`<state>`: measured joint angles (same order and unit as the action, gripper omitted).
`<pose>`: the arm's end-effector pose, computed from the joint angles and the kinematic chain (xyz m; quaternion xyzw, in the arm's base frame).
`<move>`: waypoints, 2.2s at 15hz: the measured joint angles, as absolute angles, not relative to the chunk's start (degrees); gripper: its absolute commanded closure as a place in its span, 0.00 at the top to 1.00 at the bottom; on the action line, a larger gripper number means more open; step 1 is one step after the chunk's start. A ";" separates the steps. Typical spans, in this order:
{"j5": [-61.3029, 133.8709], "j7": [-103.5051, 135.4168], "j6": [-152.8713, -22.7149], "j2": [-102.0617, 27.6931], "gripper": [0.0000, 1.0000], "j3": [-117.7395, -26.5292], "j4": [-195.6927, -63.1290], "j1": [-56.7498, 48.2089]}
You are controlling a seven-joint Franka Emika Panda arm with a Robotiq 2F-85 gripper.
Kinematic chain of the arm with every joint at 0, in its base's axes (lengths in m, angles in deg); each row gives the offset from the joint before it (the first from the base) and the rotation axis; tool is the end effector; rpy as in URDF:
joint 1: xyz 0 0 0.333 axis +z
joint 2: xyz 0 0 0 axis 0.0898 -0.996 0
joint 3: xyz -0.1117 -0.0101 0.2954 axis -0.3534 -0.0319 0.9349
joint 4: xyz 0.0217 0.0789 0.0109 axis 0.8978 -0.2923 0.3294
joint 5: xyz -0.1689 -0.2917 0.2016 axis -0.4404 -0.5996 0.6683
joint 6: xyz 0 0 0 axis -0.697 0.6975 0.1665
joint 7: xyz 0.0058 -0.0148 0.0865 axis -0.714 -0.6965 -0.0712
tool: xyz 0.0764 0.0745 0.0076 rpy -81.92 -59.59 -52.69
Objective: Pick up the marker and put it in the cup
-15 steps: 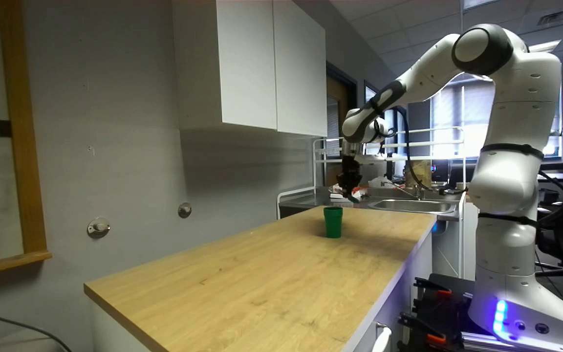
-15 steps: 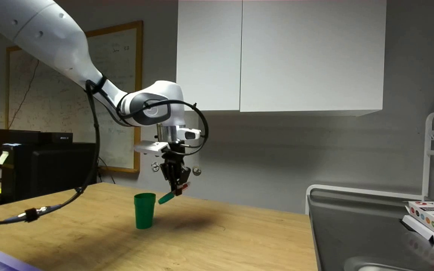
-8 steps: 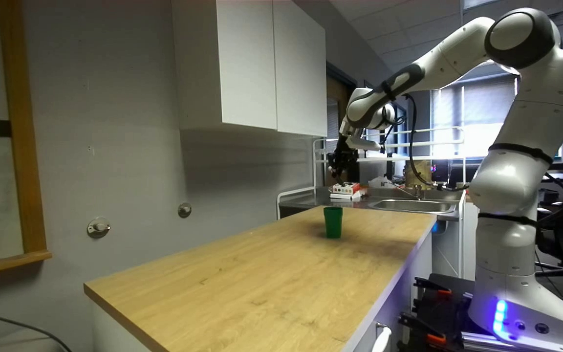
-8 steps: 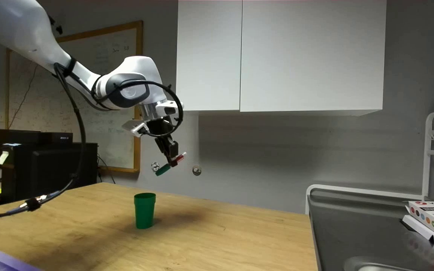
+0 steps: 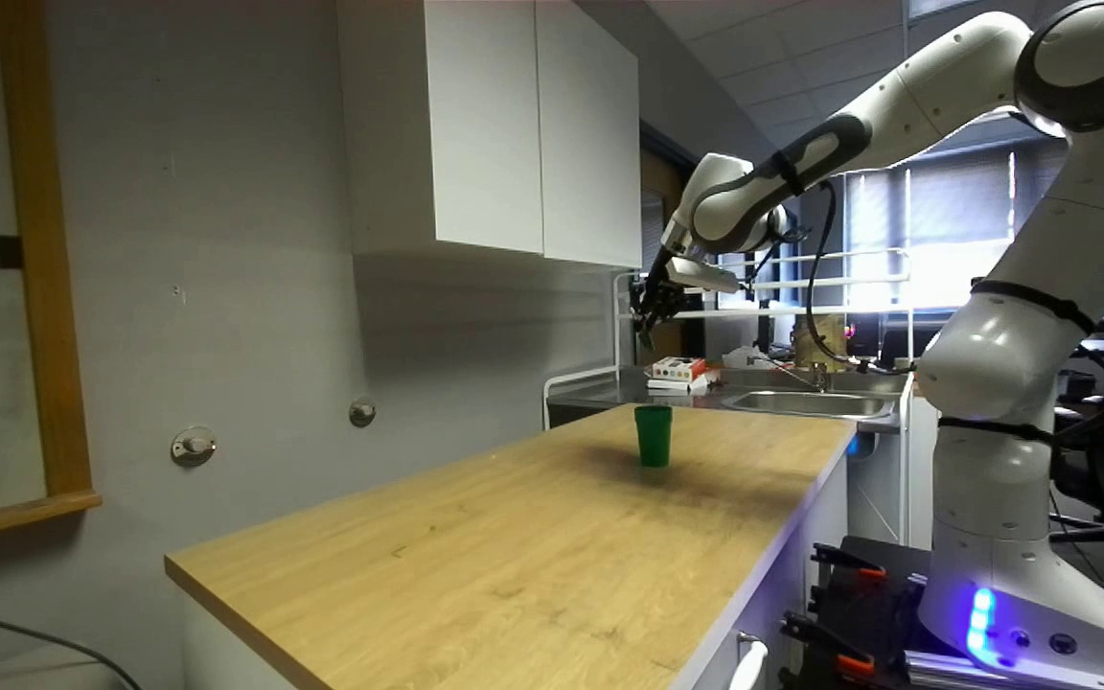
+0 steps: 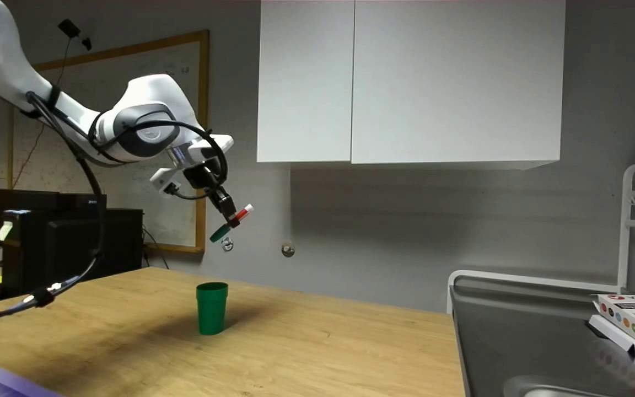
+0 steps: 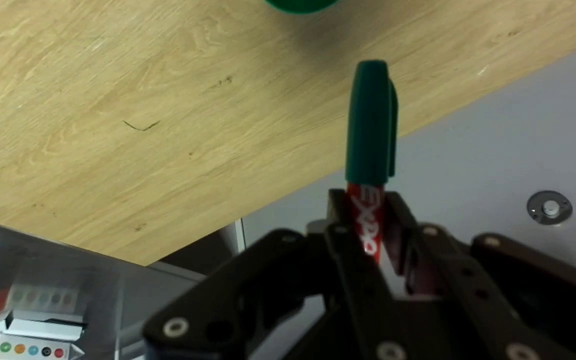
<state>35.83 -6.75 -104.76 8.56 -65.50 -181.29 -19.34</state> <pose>0.4263 -0.0834 0.5272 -0.9021 0.2955 -0.3143 0.0100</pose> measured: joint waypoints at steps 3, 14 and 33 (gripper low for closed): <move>33.52 -11.61 -109.11 10.17 0.10 -61.27 -184.37 -22.78; 25.81 -21.69 -112.98 12.26 0.10 -50.50 -192.43 -32.49; 13.08 -36.29 -113.07 12.49 0.10 -37.24 -193.63 -41.76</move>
<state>13.08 -36.29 -113.07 12.49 -37.24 -193.63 -41.76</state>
